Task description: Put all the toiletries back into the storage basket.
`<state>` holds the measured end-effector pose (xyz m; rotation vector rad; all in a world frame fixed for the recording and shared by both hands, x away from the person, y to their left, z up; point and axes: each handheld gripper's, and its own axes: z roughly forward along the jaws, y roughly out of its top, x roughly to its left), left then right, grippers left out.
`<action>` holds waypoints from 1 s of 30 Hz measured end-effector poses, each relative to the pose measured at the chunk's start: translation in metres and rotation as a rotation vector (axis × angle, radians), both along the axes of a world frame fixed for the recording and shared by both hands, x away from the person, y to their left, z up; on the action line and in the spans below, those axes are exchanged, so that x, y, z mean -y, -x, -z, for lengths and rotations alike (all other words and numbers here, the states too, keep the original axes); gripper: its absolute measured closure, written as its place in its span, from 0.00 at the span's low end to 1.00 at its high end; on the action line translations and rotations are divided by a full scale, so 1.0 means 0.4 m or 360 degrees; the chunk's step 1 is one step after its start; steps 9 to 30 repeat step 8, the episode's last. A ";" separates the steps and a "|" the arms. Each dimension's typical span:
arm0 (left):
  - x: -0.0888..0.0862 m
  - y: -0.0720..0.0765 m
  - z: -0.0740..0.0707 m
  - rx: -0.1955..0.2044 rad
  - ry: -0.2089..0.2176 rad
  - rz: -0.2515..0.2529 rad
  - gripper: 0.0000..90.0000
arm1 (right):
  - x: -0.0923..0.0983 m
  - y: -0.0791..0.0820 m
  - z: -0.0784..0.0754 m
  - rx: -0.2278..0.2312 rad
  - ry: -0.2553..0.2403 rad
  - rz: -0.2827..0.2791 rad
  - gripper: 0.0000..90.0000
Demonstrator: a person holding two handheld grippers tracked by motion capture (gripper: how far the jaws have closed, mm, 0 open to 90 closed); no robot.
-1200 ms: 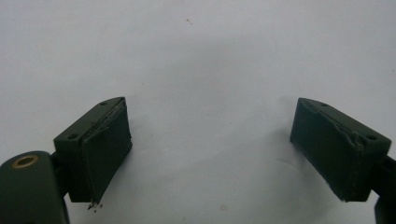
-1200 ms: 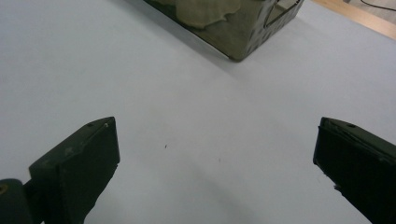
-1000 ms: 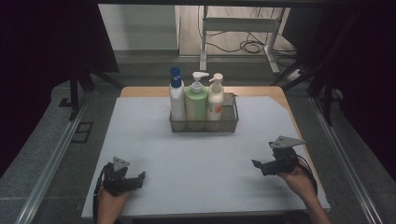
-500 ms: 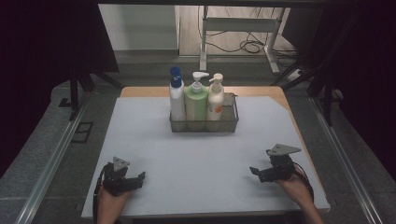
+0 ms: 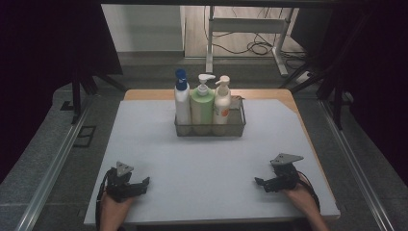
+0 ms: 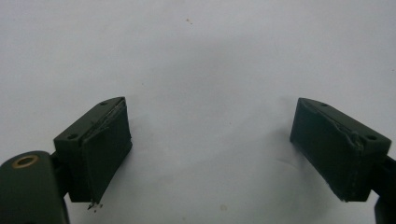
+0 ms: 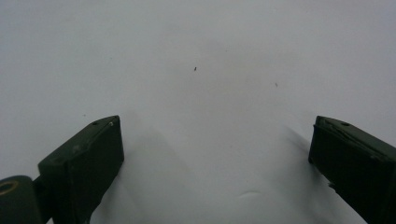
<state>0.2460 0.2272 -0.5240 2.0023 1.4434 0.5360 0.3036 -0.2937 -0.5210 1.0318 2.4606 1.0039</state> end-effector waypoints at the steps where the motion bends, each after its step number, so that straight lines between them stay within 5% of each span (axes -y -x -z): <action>1: 0.000 0.000 0.000 0.0000 0.0000 0.0000 0.13 | 0.000 0.000 0.000 0.0000 -0.0001 0.0000 0.03; 30: -0.001 -0.001 0.000 -0.0006 0.0001 0.0003 0.13 | 0.001 0.001 0.002 0.0010 0.0002 -0.0001 0.03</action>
